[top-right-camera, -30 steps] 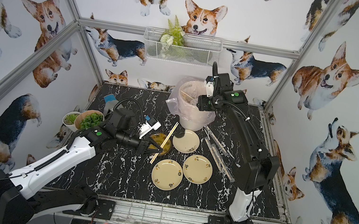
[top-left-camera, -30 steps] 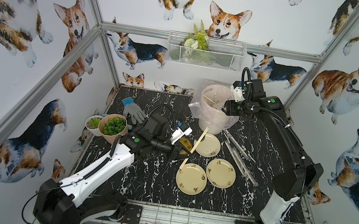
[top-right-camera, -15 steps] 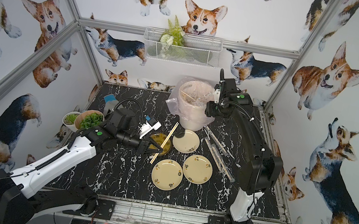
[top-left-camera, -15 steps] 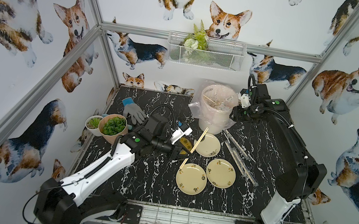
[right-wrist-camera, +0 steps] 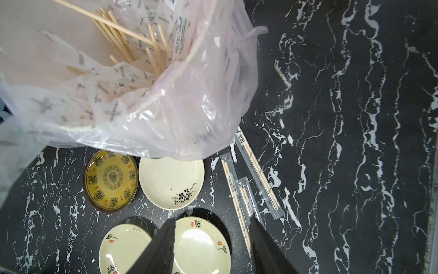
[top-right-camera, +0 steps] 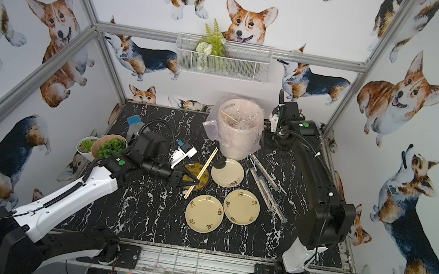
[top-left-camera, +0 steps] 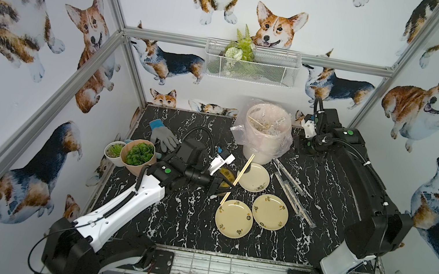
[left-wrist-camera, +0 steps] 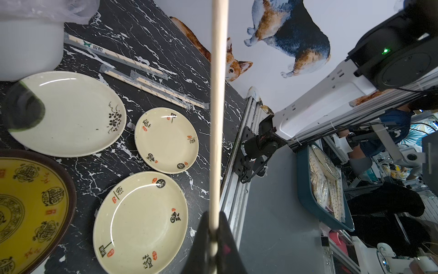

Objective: Remove the packaging of disposable chopsticks
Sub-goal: Place the packet bag in the trash bin, then place the disposable chopsticks on the plate.

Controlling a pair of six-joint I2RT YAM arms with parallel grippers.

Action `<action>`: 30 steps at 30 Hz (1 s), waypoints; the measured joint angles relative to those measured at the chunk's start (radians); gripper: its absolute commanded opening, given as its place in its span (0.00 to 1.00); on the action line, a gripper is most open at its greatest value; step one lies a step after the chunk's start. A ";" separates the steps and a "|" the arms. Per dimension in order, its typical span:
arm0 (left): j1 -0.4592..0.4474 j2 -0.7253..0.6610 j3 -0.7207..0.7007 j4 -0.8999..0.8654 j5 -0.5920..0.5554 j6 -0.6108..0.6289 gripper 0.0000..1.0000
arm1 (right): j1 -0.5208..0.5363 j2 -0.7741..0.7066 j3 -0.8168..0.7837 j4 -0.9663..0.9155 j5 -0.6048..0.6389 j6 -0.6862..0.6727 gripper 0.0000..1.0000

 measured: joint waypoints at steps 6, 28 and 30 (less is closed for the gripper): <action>0.001 -0.018 0.005 0.154 -0.056 -0.093 0.00 | 0.001 -0.199 -0.184 0.115 -0.061 0.047 0.33; 0.000 -0.101 -0.004 0.821 -0.201 -0.373 0.00 | 0.400 -0.540 -0.619 1.237 -0.573 0.127 0.41; -0.002 -0.103 -0.006 0.841 -0.185 -0.373 0.00 | 0.417 -0.501 -0.595 1.284 -0.599 0.148 0.39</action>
